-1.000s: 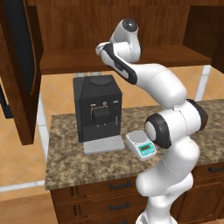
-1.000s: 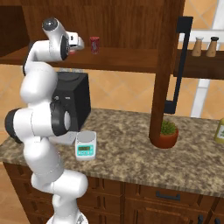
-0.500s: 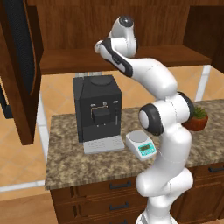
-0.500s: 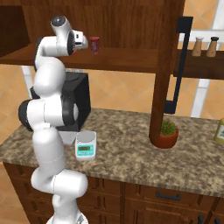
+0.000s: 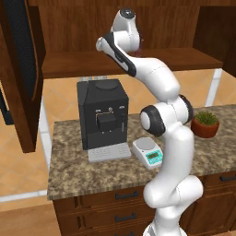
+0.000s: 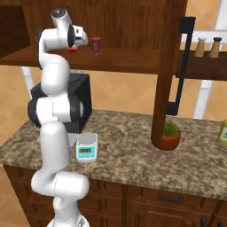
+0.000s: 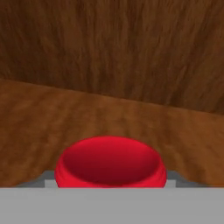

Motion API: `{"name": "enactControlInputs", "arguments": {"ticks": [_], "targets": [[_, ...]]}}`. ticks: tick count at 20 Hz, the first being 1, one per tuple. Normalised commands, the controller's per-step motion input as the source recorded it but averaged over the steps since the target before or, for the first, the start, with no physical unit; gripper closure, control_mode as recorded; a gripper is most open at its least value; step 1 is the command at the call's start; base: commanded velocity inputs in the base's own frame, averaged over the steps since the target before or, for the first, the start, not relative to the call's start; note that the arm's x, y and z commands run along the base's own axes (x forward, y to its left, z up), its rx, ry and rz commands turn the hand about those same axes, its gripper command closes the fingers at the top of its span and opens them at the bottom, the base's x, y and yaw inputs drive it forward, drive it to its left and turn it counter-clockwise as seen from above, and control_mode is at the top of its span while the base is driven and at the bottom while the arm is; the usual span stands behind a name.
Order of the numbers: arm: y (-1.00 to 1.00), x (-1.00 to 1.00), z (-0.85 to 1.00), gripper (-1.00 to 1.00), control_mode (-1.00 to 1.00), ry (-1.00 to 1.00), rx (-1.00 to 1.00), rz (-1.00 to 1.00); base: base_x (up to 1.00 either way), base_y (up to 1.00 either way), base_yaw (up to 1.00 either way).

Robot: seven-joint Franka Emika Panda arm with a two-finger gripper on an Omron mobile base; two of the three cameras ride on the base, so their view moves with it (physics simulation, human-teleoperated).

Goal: Pick the jam and place it on the digital scale for weighing, and close the cabinet.

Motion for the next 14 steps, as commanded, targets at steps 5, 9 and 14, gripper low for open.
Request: {"name": "enactControlInputs", "arguments": {"ticks": [5,9,14], "targets": [[0.00,-0.51,-0.59,1.00,-1.00,-0.26,0.08,0.00,0.00,0.00,0.00],[0.00,-0.82,-0.56,1.00,-1.00,-0.52,0.33,0.00,0.00,0.00,0.00],[0.15,-0.68,-0.17,1.00,-1.00,-0.53,0.26,-0.01,0.00,0.00,0.00]]}}
